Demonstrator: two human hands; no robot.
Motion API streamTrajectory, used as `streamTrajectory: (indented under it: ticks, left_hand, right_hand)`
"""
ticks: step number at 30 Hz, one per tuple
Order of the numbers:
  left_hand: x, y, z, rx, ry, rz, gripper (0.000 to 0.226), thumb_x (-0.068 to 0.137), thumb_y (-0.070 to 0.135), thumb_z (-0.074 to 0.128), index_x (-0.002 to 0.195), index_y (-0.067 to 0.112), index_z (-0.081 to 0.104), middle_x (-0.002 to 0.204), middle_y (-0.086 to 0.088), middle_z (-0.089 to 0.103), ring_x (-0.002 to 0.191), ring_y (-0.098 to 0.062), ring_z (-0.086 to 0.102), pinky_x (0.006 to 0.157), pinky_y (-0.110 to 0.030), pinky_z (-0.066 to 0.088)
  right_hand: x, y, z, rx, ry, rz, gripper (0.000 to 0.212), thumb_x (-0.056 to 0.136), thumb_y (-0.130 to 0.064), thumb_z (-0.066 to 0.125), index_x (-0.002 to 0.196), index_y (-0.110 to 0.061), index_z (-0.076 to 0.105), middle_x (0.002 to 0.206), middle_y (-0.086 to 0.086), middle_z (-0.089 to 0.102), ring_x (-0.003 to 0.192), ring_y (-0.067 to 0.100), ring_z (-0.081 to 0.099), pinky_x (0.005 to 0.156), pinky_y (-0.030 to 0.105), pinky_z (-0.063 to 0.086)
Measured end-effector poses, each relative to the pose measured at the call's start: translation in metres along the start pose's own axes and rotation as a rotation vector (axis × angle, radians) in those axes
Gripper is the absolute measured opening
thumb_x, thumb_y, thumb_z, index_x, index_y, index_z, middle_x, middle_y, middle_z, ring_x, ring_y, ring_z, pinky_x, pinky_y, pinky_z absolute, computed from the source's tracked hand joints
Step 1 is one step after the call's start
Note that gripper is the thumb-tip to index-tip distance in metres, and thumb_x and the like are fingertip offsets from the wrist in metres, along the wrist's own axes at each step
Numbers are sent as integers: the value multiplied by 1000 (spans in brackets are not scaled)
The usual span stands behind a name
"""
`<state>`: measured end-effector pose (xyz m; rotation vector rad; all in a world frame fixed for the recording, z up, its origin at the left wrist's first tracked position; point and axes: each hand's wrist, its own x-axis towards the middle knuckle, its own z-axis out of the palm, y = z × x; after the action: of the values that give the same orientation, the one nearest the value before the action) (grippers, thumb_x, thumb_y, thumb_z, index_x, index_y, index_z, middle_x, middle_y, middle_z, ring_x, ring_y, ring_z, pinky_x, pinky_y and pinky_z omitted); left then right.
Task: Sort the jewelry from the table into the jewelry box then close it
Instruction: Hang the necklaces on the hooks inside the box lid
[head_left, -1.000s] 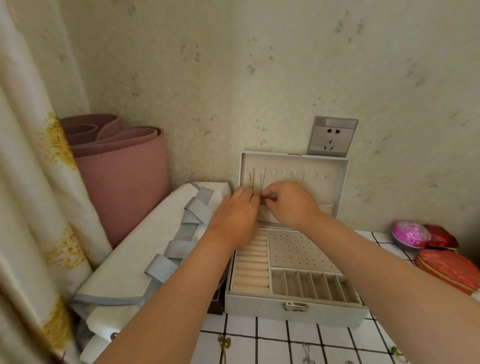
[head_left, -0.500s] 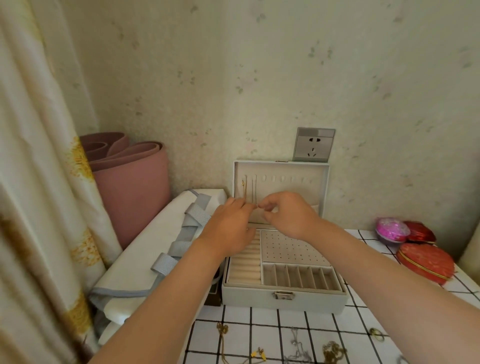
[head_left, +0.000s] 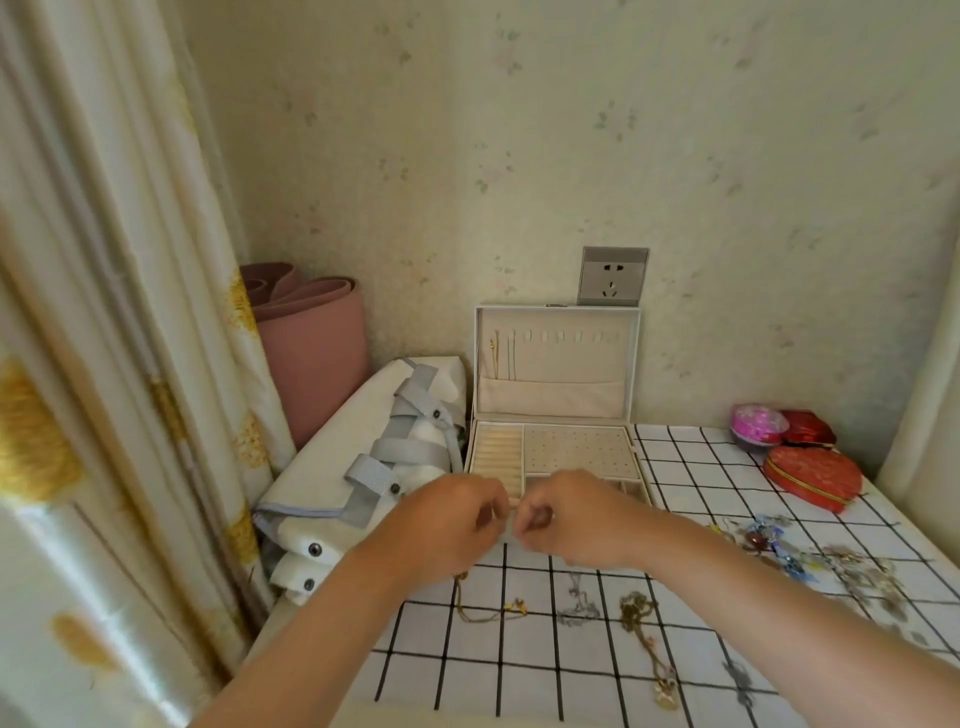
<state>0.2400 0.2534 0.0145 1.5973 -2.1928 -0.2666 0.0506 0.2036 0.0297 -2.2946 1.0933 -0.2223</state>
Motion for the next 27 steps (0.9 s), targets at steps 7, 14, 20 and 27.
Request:
streamTrajectory:
  ticks: [7,14,20,27]
  left_hand:
    - [-36,-6,26,-2,-196,-119,19,88,31,67,106,30,71,97,16,60,92,-1,56,85,-22,49]
    - [-36,-9,40,21,-250,-184,11,81,35,69,91,31,72,83,14,64,83,-6,58,75,-21,47]
    - [-32,-8,44,-64,-261,-198,15,81,43,70,89,31,74,88,13,70,85,-3,62,84,-26,53]
    - [-22,-5,32,-408,-171,-293,9,87,26,66,82,21,71,78,5,68,73,-6,61,76,-27,52]
  right_hand:
    - [-7,11,51,-139,-103,29,15,90,-31,67,104,-33,73,93,-18,62,89,3,61,71,15,43]
    - [1,17,69,-373,-75,-76,16,94,-22,63,106,-32,68,109,-7,64,100,16,59,81,30,48]
    - [2,11,62,-413,-198,-67,17,99,-27,54,112,-21,65,118,1,58,105,22,58,86,33,48]
    - [-9,3,27,21,-59,3,14,100,-25,55,90,-29,63,100,-11,63,90,6,60,79,23,48]
